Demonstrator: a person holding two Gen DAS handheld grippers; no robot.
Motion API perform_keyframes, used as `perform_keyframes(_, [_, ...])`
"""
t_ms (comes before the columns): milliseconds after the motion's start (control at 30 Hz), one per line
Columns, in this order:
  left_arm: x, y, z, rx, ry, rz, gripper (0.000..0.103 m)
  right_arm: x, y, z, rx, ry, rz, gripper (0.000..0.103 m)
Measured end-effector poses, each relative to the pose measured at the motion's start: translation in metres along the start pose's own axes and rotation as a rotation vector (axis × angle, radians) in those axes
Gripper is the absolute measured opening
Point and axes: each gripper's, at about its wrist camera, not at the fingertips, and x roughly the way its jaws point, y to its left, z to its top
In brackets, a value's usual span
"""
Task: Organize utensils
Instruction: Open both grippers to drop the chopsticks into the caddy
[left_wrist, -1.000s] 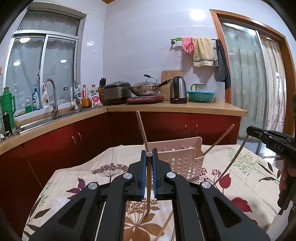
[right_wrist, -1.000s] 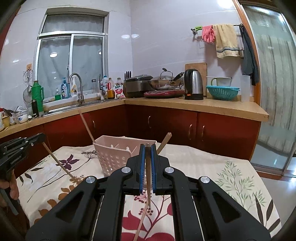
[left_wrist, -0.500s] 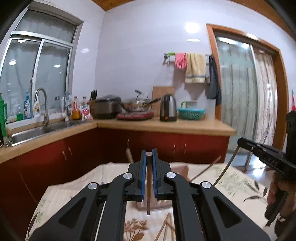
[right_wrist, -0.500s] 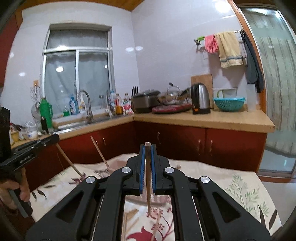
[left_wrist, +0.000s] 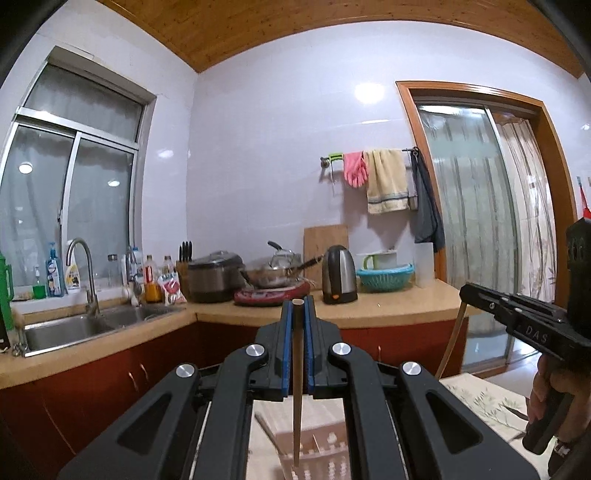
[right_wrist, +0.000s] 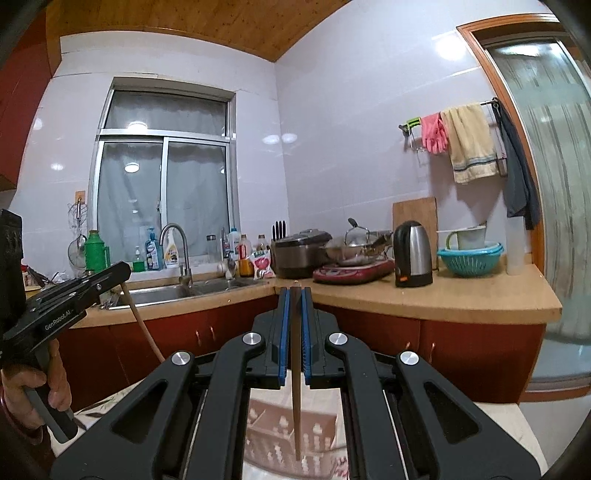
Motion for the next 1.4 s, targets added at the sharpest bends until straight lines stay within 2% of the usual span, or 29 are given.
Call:
perform_keyframes(233, [0.033, 0.007, 0.0, -0.015, -0.017, 0.004, 0.007, 0.04, -0.005, -0.01, 0.0, 0.007, -0.008, 0.006])
perform_keyframes(433, [0.055, 0.005, -0.042, -0.04, 0.079, -0.004, 0.007, 0.067, -0.012, -0.052, 0.031, 0.098, -0.016, 0.007])
perform_keyframes(600, [0.067, 0.008, -0.078, -0.063, 0.185, -0.004, 0.007, 0.073, -0.01, -0.08, 0.02, 0.168, -0.033, 0.007])
perform_keyframes(667, [0.067, 0.008, -0.086, -0.064, 0.2, 0.005, 0.008, 0.073, -0.01, -0.086, 0.026, 0.187, -0.035, 0.007])
perform_keyframes(700, [0.065, 0.009, -0.091, -0.062, 0.213, 0.009, 0.012, 0.072, -0.01, -0.088, 0.026, 0.191, -0.04, 0.008])
perform_keyframes(733, [0.066, 0.009, -0.093, -0.063, 0.22, 0.01, 0.022, 0.07, -0.009, -0.089, 0.024, 0.195, -0.044, 0.009])
perform_keyframes(767, [0.065, 0.01, -0.094, -0.066, 0.225, 0.015, 0.029, 0.067, -0.007, -0.09, 0.024, 0.196, -0.047, 0.014])
perform_keyframes(800, [0.06, 0.011, -0.096, -0.072, 0.228, 0.022, 0.04, 0.063, -0.007, -0.089, 0.026, 0.193, -0.051, 0.026])
perform_keyframes(867, [0.055, 0.013, -0.097, -0.078, 0.229, 0.024, 0.047, 0.056, -0.005, -0.087, 0.02, 0.18, -0.061, 0.035])
perform_keyframes(933, [0.046, 0.014, -0.097, -0.072, 0.228, 0.036, 0.055, 0.045, 0.0, -0.084, -0.005, 0.176, -0.075, 0.036])
perform_keyframes(1133, [0.01, 0.013, -0.108, -0.058, 0.247, 0.06, 0.064, 0.005, 0.011, -0.084, -0.027, 0.166, -0.095, 0.048])
perform_keyframes(1400, [-0.026, 0.01, -0.141, -0.057, 0.338, 0.079, 0.064, -0.041, 0.023, -0.107, -0.039, 0.205, -0.116, 0.048])
